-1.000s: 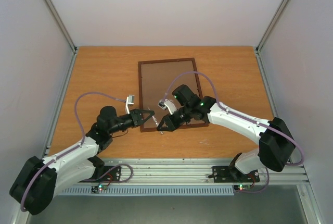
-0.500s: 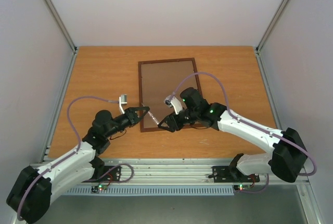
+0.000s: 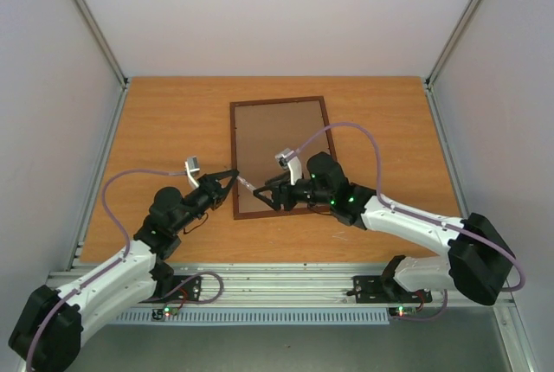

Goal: Take the photo out of the frame
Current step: Pick up the screwdriver from the center of the board.

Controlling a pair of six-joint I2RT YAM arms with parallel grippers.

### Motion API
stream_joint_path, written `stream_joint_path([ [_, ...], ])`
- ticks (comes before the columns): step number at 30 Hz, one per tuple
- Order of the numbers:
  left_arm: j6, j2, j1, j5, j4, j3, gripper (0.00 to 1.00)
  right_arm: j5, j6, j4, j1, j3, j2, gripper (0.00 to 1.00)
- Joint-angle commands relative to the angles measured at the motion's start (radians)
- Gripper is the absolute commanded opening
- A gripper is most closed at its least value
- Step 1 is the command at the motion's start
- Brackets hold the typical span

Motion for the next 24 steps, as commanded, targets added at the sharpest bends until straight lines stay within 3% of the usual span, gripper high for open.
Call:
stream_joint_path([
  [1, -0.037, 0.005, -0.005, -0.032, 0.09, -0.004, 0.01, -0.003, 0.083, 0.204, 0.018, -0.001, 0.061, 0.61],
  [14, -0.075, 0.018, -0.005, -0.059, 0.161, -0.029, 0.0, 0.0, 0.179, 0.362, 0.025, 0.001, 0.162, 0.39],
  [19, -0.086, 0.019, -0.005, -0.065, 0.171, -0.03, 0.0, 0.0, 0.183, 0.367, 0.025, 0.005, 0.169, 0.23],
  [24, -0.095, 0.022, -0.005, -0.072, 0.183, -0.031, 0.0, -0.002, 0.192, 0.38, 0.025, 0.005, 0.178, 0.14],
])
